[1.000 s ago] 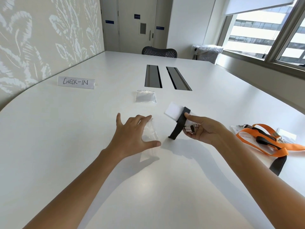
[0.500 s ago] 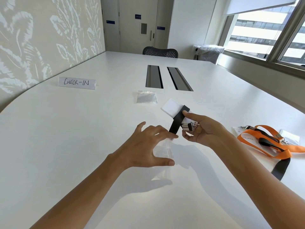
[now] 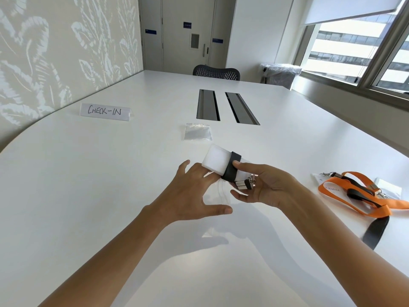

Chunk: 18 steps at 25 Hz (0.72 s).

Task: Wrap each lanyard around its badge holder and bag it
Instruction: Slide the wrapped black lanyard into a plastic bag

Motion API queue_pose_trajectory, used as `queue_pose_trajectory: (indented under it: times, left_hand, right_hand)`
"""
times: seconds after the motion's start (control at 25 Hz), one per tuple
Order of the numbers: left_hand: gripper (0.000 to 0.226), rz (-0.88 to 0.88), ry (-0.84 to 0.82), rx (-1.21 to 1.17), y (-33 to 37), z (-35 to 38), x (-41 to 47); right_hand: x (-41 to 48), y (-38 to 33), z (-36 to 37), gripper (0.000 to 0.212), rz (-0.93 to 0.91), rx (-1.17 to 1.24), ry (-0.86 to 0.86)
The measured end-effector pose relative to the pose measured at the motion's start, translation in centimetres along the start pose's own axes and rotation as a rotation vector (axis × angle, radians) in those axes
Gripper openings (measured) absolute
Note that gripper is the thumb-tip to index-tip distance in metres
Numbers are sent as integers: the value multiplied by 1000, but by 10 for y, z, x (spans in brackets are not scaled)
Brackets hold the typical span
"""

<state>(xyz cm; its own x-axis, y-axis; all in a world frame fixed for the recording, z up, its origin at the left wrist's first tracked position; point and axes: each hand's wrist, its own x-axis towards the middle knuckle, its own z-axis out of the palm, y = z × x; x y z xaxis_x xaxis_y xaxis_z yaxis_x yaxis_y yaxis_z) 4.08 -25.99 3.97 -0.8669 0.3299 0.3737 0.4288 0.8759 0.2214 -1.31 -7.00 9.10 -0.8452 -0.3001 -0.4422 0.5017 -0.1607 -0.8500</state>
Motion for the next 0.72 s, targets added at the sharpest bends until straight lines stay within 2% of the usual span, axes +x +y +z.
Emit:
queue_pose_trajectory:
  times: [0.16,0.32,0.52,0.72]
  left_hand:
    - [86,14,-38,40,1,3,0]
    - [84,8,18,26,1,2,0]
    - [84,0,69,-39,3,1,1]
    - [86,-51,65,-92,-4,-1,1]
  right_hand:
    - [-2,1,2,35,-15,34,-37]
    - [-6,-1,-1,38,-53,19,-98]
    - [-6,-1,-4,38,-62,74,-41]
    - [-6,-11,-8,26,-140,150,14]
